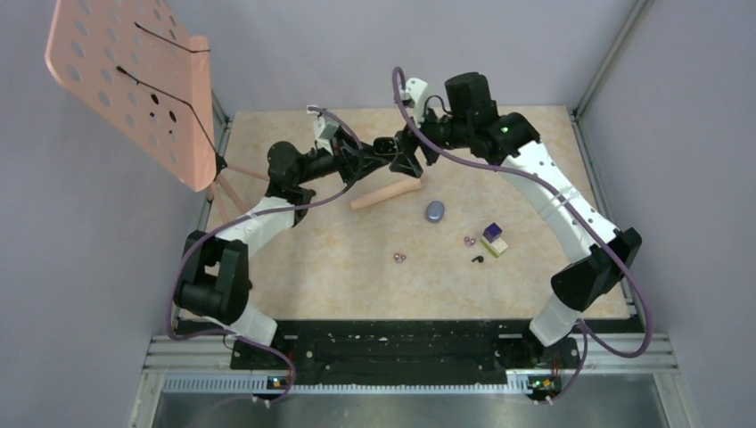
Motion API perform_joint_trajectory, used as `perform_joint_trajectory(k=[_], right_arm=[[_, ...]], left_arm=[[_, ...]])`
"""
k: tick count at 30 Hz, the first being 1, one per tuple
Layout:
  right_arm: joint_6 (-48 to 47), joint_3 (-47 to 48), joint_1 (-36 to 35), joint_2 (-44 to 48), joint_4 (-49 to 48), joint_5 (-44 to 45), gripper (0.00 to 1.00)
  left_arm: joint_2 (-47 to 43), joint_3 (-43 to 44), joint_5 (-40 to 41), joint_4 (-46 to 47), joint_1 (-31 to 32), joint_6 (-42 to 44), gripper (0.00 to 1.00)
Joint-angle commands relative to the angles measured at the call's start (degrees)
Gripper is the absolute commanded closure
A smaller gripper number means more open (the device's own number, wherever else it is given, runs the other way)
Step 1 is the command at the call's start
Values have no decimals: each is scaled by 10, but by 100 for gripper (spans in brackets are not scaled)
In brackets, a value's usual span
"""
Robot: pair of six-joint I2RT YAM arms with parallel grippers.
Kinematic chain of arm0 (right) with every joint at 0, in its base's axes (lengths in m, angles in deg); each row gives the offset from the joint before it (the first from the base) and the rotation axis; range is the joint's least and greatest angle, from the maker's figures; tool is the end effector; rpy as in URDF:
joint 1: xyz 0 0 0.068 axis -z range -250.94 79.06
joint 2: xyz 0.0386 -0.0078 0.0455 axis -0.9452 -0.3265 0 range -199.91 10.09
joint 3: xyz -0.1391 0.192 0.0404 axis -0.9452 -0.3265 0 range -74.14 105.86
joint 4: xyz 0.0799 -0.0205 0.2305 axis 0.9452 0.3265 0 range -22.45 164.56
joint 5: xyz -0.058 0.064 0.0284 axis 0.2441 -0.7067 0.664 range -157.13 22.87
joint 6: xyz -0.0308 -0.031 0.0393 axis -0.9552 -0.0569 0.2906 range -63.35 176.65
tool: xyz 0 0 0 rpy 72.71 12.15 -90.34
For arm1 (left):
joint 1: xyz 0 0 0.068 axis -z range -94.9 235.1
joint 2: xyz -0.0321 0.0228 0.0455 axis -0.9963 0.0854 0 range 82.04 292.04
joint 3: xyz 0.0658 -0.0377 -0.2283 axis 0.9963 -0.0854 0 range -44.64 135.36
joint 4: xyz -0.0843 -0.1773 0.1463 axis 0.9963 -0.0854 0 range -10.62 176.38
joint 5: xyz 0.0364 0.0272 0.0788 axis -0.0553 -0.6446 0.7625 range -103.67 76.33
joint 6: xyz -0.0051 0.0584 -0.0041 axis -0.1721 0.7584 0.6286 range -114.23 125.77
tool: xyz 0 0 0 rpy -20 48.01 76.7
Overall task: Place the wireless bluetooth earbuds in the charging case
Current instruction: Place the earbud in the charging case.
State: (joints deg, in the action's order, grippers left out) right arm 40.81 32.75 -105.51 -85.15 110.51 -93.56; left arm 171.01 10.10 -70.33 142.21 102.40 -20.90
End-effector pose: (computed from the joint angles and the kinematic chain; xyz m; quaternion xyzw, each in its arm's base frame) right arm 0.2751 0.2127 0.3894 -0.4627 0.7201 0.2742 0.4384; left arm 0.3026 -0.1315 0.3018 0.3508 0.5251 -0.5199 0.5753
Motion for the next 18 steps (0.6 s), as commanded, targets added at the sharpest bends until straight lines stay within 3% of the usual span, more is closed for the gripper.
perform_joint_trajectory(k=[1, 3, 8, 18], right_arm=[[19, 12, 71, 62, 25, -113, 22], [33, 25, 98, 64, 30, -159, 22], [-13, 31, 106, 63, 67, -176, 23], [-39, 44, 106, 37, 77, -174, 24]], left_arm=[[-6, 38, -59, 45, -18, -38, 100], [-9, 47, -94, 35, -19, -19, 100], [-13, 65, -169, 29, -22, 3, 100], [-15, 72, -194, 75, -26, -14, 100]])
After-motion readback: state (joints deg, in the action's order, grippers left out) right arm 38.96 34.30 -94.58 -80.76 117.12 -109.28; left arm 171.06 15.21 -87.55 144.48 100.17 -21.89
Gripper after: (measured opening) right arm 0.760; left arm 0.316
